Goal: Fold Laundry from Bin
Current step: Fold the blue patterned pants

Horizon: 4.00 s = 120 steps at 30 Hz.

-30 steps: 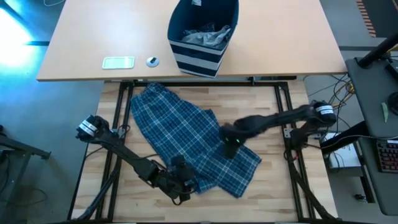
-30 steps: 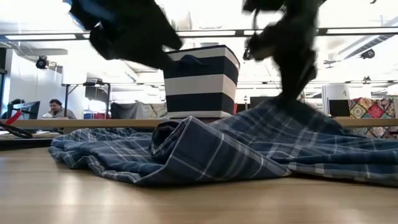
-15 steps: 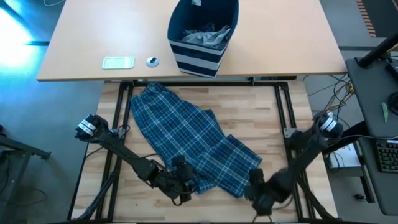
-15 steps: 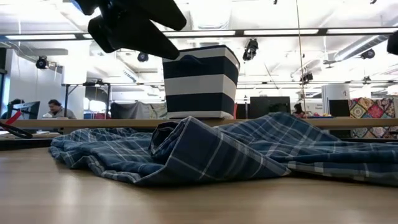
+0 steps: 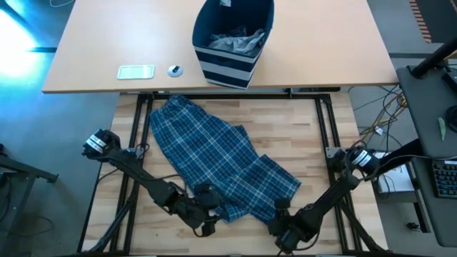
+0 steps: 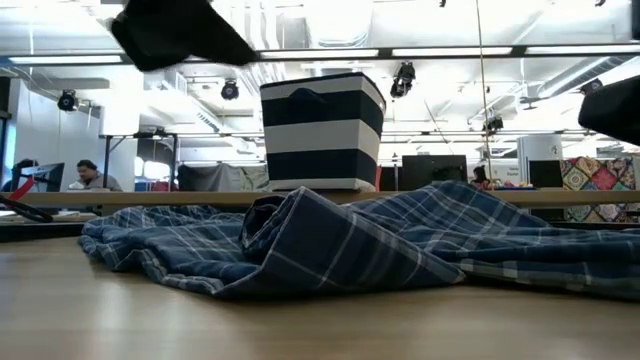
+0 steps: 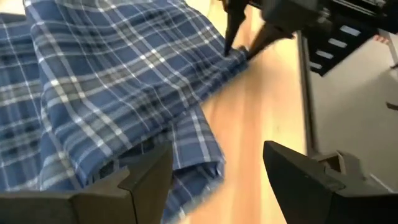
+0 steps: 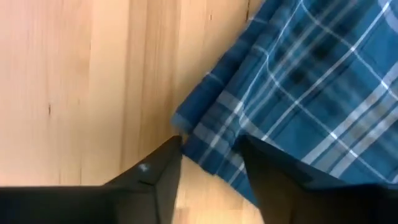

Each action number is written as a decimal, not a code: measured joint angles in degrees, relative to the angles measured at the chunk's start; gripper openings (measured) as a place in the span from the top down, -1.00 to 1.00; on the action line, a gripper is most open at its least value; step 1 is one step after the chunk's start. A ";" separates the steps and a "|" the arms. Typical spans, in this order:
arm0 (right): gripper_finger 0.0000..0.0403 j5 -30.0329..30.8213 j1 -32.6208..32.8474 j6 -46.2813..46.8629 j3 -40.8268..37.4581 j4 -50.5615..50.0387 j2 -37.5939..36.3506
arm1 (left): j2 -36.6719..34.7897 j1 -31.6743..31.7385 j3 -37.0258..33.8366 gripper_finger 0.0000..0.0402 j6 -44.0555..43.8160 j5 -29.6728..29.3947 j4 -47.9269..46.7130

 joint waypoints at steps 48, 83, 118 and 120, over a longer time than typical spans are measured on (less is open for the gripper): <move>0.94 -18.58 -14.14 -9.11 21.66 -8.69 -11.17 | 20.28 5.78 28.98 0.14 29.41 -4.28 -6.44; -0.64 28.59 8.90 -3.09 10.56 -12.90 9.20 | 18.90 19.24 29.90 1.00 15.36 5.08 -18.62; 0.96 9.60 -7.22 -16.00 4.61 -3.58 -3.89 | 8.08 21.24 10.99 1.00 17.55 9.48 -17.38; 0.96 6.27 -8.68 -16.02 4.75 -3.29 -8.51 | 6.17 21.24 9.28 1.00 19.52 9.76 -15.35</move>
